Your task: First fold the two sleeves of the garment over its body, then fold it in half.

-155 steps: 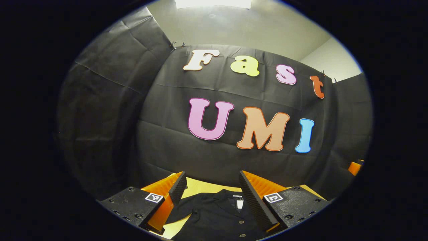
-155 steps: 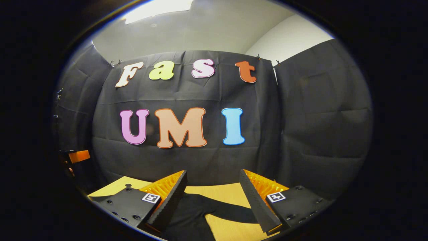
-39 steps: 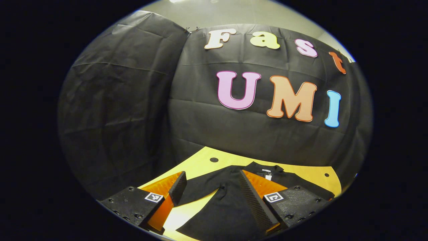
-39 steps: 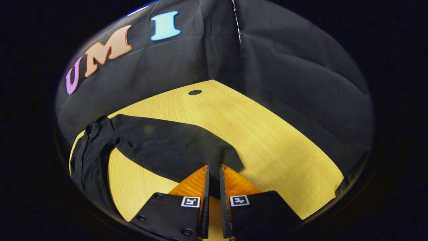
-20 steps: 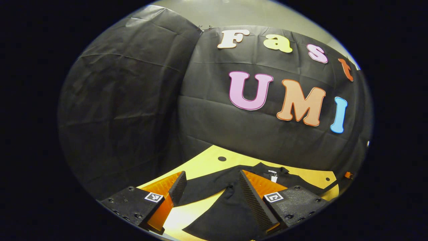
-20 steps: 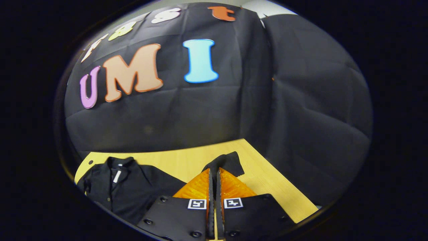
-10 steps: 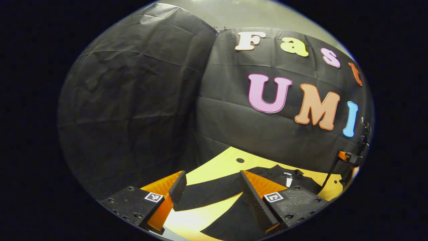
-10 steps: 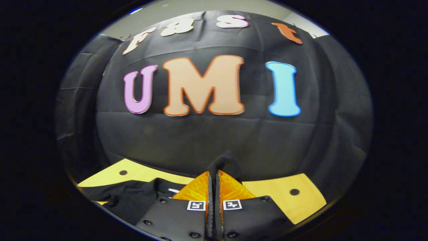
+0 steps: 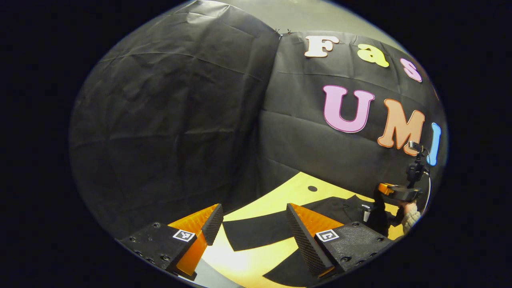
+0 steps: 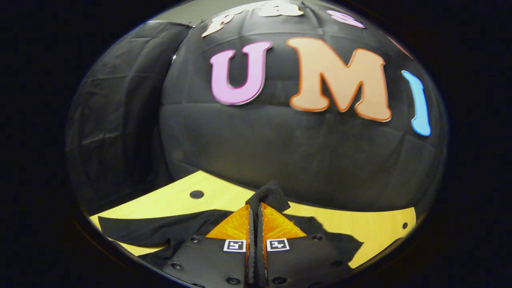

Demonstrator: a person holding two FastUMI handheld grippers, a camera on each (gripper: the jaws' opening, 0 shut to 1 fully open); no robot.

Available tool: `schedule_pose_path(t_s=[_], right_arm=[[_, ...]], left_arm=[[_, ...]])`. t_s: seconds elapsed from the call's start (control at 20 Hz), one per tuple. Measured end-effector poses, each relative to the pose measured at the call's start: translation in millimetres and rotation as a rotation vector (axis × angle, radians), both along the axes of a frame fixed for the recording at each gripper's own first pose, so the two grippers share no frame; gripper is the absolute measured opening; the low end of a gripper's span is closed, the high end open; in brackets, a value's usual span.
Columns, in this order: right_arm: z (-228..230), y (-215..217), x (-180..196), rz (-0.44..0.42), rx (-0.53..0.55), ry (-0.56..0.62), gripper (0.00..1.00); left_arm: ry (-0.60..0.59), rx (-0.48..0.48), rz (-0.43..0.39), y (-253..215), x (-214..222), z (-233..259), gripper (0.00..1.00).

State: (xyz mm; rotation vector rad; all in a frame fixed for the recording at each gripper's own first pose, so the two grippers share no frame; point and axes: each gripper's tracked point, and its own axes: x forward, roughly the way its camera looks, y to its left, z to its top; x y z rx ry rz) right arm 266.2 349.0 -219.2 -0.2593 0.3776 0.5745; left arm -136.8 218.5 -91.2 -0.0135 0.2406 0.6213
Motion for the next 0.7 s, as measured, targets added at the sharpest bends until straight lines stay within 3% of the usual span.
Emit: schedule_pose_path(t_s=[0.3,0.4,0.65,0.7], right_arm=[[-63.0,36.5,-5.1,0.022,-0.024,0.117,0.05],[-67.9,42.3,-8.9,0.041,-0.023,0.122,0.1],[-59.6,45.3,-4.8,0.029,0.015,0.119,1.0],[-55.3,43.6,-6.2,0.029,0.012,0.104,1.0]], left_arm=[[0.024,-0.005,0.033,9.8,-11.5,-10.5,0.92],[0.024,0.0,0.029,8.1,-12.0,-10.6,0.93],[0.04,0.002,0.026,9.2,-7.0,-17.4,0.94],[0.038,0.0,0.022,8.2,-5.7,-17.8,0.94]])
